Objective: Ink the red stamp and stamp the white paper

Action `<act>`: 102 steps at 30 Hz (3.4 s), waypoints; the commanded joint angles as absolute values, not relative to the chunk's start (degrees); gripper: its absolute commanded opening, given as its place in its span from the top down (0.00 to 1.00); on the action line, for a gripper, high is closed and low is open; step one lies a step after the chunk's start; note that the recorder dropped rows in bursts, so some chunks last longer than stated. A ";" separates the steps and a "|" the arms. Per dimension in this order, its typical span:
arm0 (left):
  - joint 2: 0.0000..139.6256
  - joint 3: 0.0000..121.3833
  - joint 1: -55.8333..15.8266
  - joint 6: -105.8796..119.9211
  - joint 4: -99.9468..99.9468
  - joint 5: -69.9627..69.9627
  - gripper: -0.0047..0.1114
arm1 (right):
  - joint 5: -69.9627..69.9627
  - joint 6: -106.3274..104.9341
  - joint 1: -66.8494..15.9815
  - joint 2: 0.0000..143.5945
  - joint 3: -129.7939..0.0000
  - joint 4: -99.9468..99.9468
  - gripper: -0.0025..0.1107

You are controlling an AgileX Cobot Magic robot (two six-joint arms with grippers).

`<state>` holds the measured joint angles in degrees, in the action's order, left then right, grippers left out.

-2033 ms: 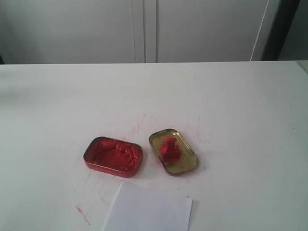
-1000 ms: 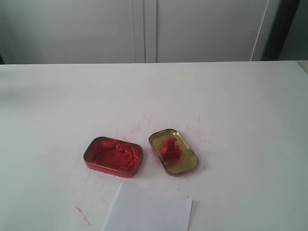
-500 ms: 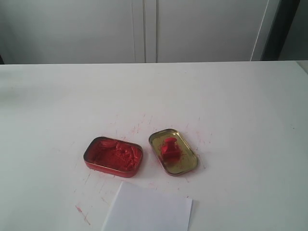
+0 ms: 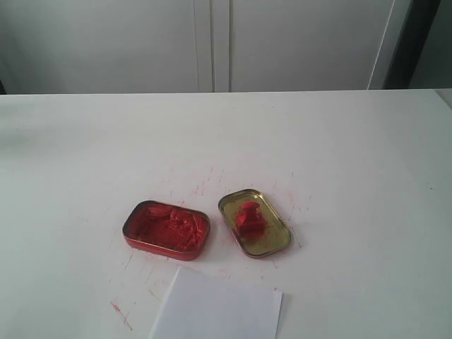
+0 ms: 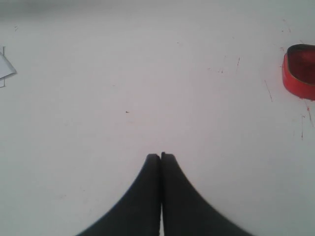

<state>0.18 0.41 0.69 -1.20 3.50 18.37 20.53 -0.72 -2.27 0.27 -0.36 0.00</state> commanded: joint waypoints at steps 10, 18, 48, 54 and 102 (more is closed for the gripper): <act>0.00 0.00 0.47 -1.27 3.84 4.55 0.96 | 19.67 -0.54 -2.29 0.00 0.00 0.46 0.98; 0.00 0.00 0.47 -1.27 3.84 -11.91 0.96 | 19.67 -0.54 -2.29 0.00 0.00 0.46 0.98; 1.79 10.00 0.47 1.57 3.84 -2.05 0.96 | 19.67 0.00 -2.29 0.00 0.00 0.35 0.98; 10.48 18.92 0.47 1.57 3.84 6.73 0.96 | 19.67 0.00 -2.29 0.00 0.00 0.35 0.98; 85.11 73.62 -7.69 10.85 7.56 48.30 0.96 | 19.67 0.00 -2.29 0.00 0.00 0.35 0.98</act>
<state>81.74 70.83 -4.97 9.97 6.54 46.77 20.53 0.00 -2.27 0.27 -0.36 0.00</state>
